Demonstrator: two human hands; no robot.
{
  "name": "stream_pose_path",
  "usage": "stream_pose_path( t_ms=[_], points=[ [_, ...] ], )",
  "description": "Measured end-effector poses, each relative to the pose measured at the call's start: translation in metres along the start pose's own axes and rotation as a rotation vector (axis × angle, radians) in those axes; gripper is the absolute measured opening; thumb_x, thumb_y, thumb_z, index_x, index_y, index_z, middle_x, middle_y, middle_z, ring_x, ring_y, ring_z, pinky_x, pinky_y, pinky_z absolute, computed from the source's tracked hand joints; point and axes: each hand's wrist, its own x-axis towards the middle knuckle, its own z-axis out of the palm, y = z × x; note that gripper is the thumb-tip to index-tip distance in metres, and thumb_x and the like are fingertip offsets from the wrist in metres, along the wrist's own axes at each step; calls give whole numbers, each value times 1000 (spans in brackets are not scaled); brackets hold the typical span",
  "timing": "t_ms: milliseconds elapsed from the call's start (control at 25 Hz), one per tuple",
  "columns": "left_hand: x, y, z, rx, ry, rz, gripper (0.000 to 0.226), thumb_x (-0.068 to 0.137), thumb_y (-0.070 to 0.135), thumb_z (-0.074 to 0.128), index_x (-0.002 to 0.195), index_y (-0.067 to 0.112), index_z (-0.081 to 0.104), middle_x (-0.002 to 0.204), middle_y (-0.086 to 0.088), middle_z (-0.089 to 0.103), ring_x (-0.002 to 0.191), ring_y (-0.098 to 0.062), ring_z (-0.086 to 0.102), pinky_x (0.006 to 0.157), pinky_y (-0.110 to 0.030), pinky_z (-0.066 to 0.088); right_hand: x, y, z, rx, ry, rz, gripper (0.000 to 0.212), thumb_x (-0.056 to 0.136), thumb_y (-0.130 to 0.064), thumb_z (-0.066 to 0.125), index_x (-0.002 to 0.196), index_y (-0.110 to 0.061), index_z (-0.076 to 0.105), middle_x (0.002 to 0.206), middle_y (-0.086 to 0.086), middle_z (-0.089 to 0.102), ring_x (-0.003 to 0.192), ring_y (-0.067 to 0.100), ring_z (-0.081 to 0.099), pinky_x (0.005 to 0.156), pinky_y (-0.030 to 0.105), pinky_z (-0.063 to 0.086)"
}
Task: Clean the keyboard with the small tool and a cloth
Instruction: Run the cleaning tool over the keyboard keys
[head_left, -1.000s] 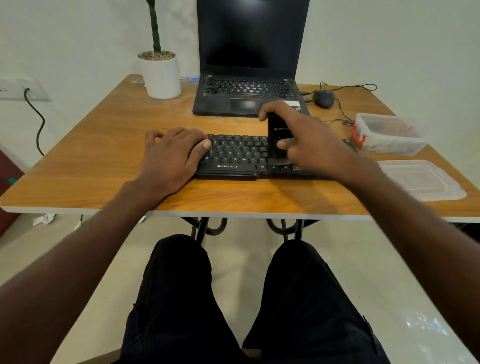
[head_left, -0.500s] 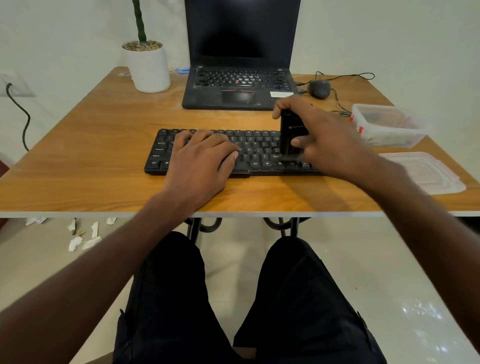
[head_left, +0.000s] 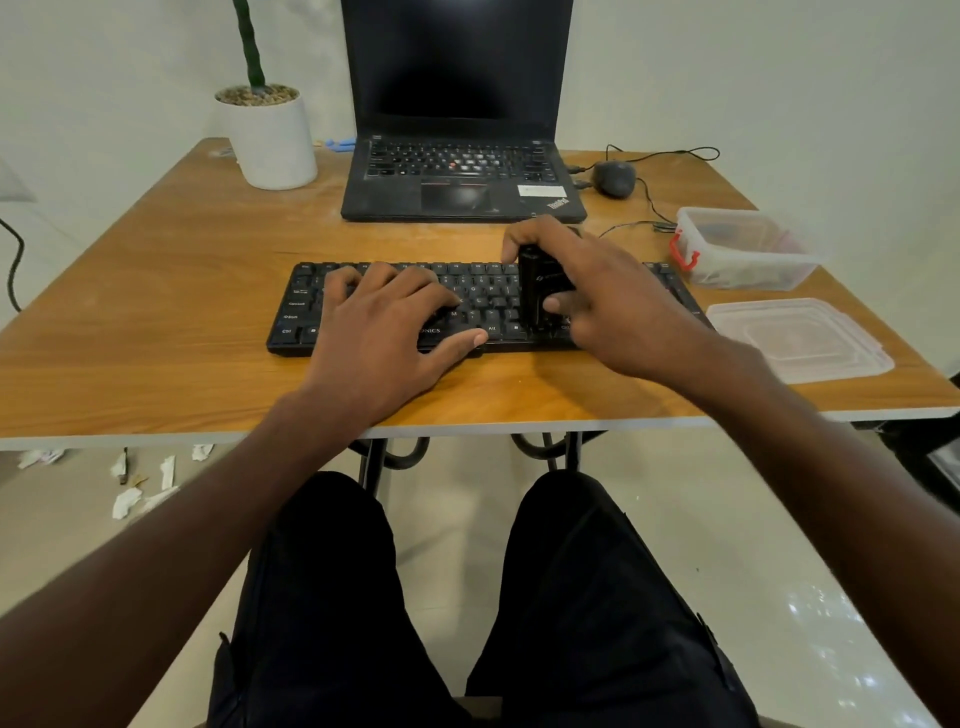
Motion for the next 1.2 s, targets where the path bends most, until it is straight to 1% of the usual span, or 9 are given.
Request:
stream_pose_path(
  t_ms=[120,240,360,480,640,800,960,1080,1200],
  points=[
    [0,0,0,9,-1,3,69,95,82,34,129,32,68,132,8,64,122,-21,52,102,-48,30,1,4,-7,-120,37,26,69,91,2,66,133,-45,39,134,4,56,117,23,57,81,39,61],
    [0,-1,1,12,-1,12,69,95,82,35,128,31,68,125,6,60,119,-22,50,97,-45,30,-4,-1,-2,35,6,-36,67,93,4,64,134,-43,40,136,-1,53,120,17,54,78,28,58],
    [0,0,0,11,-8,10,68,95,81,38,129,31,68,121,5,58,116,-21,49,94,-43,29,-3,-4,3,-208,48,-13,68,93,-5,67,136,-48,37,130,0,56,113,17,51,73,32,47],
    [0,0,-1,12,-8,16,68,95,80,39,129,30,68,119,5,58,114,-21,49,90,-40,26,-3,-4,6,-95,86,-27,66,94,-3,65,135,-47,38,131,3,55,116,20,53,82,40,57],
    [0,0,-2,20,-14,19,68,96,80,39,130,30,69,119,6,57,113,-20,47,87,-36,20,0,-1,-3,-162,35,20,68,93,-3,67,135,-47,37,135,2,57,116,21,58,79,38,58],
    [1,0,-2,16,-34,16,67,95,79,39,131,31,67,121,5,56,115,-20,47,88,-37,21,-11,1,-1,4,46,-12,68,94,2,64,134,-46,39,136,1,57,117,19,59,81,38,61],
    [1,1,-2,-1,-42,2,62,97,77,40,130,31,66,122,5,56,117,-20,49,95,-43,28,-22,24,-3,-164,257,128,69,93,0,66,136,-49,43,124,4,61,106,22,60,67,30,50],
    [2,4,-1,0,-24,6,58,101,75,37,128,31,65,124,4,56,118,-21,49,101,-48,29,-35,23,13,104,408,71,70,95,1,63,145,-45,46,128,1,61,114,17,60,81,33,57],
    [4,17,0,-62,-15,32,54,101,71,36,132,35,62,133,7,58,127,-18,50,105,-47,24,-54,28,25,15,402,55,69,97,0,59,147,-44,45,130,2,58,113,20,54,90,43,54]
  ],
)
